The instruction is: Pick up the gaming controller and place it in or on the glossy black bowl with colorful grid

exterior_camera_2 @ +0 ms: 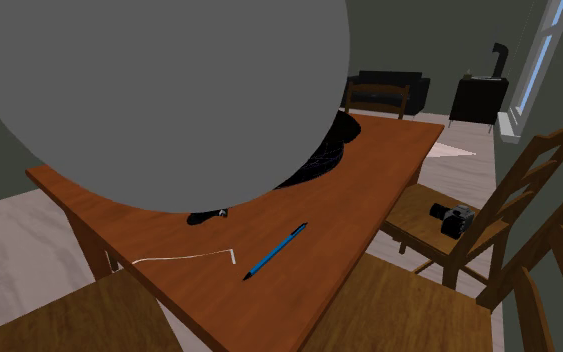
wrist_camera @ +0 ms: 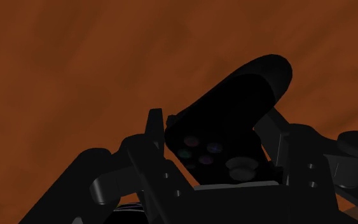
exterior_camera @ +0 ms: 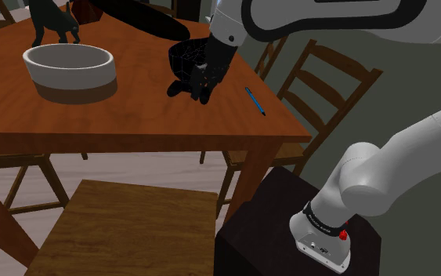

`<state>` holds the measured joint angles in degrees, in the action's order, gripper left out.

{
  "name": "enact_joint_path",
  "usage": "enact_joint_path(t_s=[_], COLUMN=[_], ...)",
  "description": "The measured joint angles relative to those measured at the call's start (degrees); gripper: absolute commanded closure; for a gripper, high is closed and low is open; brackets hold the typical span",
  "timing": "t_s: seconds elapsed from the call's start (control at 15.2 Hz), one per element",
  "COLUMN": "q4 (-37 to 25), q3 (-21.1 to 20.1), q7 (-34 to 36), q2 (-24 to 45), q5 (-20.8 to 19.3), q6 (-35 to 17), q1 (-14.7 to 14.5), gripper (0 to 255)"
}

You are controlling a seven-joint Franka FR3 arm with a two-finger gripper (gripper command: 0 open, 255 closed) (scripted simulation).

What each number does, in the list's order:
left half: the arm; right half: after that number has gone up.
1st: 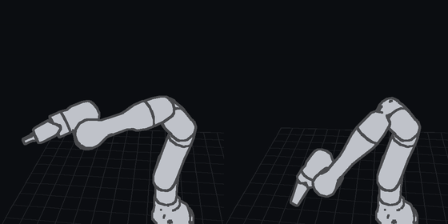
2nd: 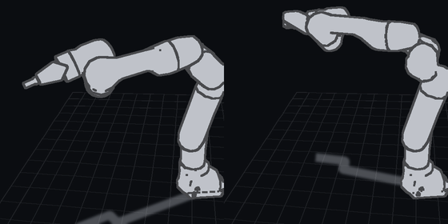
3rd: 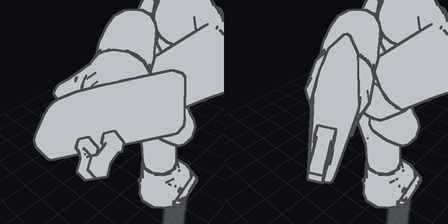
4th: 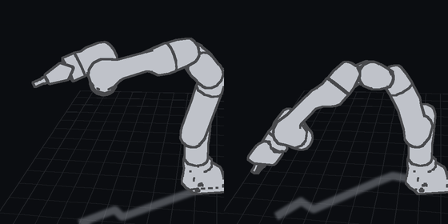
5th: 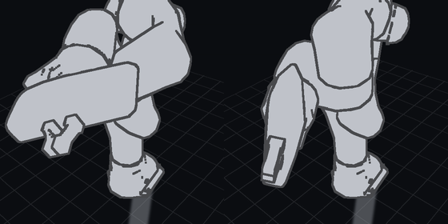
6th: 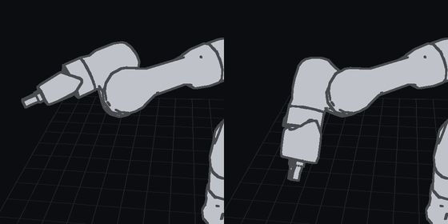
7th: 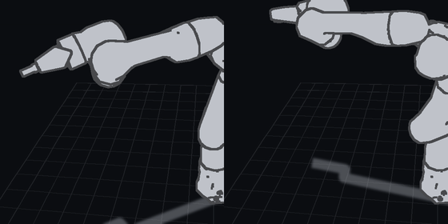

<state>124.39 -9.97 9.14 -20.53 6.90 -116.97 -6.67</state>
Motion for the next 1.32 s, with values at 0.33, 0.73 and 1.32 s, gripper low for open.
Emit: enact_joint_path(t_s=[0.33, 0.73, 1.32], q4=[0.0, -2.3, -9.4], q3=[0.0, 0.1, 0.4], q7=[0.0, 0.2, 0.6], q2=[0.0, 0.1, 0.3], q5=[0.0, -0.1, -0.5], q6=[0.0, 2.2, 9.2], q1=[0.0, 0.1, 0.2], gripper=[255, 255, 255])
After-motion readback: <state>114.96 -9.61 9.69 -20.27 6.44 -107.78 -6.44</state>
